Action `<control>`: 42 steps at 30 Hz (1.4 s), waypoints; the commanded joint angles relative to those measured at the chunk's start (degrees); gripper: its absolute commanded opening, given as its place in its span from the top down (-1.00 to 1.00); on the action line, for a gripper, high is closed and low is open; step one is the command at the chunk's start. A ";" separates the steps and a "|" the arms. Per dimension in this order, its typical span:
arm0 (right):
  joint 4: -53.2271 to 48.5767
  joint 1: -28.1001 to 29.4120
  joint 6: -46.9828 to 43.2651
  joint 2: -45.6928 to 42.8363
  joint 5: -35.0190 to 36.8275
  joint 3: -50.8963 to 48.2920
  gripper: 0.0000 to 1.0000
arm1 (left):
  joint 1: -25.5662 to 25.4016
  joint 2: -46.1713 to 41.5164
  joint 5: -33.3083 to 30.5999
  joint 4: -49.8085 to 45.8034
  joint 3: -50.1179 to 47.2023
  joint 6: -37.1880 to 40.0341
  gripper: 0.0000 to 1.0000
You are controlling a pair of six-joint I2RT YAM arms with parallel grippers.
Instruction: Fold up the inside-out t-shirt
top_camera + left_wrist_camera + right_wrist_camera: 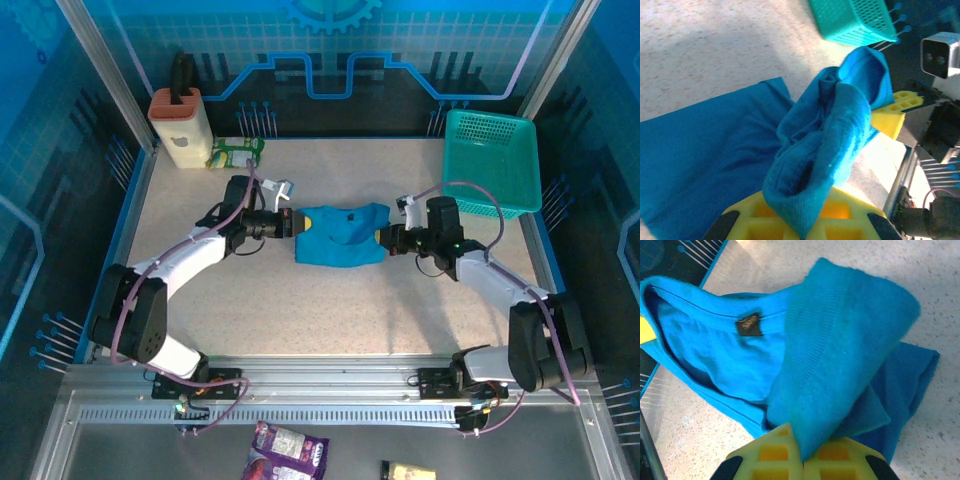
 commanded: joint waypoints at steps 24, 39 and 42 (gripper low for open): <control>-17.24 -0.07 -0.75 26.33 2.62 22.24 1.00 | 1.70 18.36 -12.68 -15.46 12.57 3.29 1.00; -19.66 -0.25 0.62 32.74 7.44 23.76 0.71 | 2.31 24.36 -15.31 -13.23 13.53 0.29 0.68; -21.05 -0.25 1.06 29.20 8.24 23.41 0.34 | 2.47 20.00 -16.37 -14.63 13.36 -0.26 0.36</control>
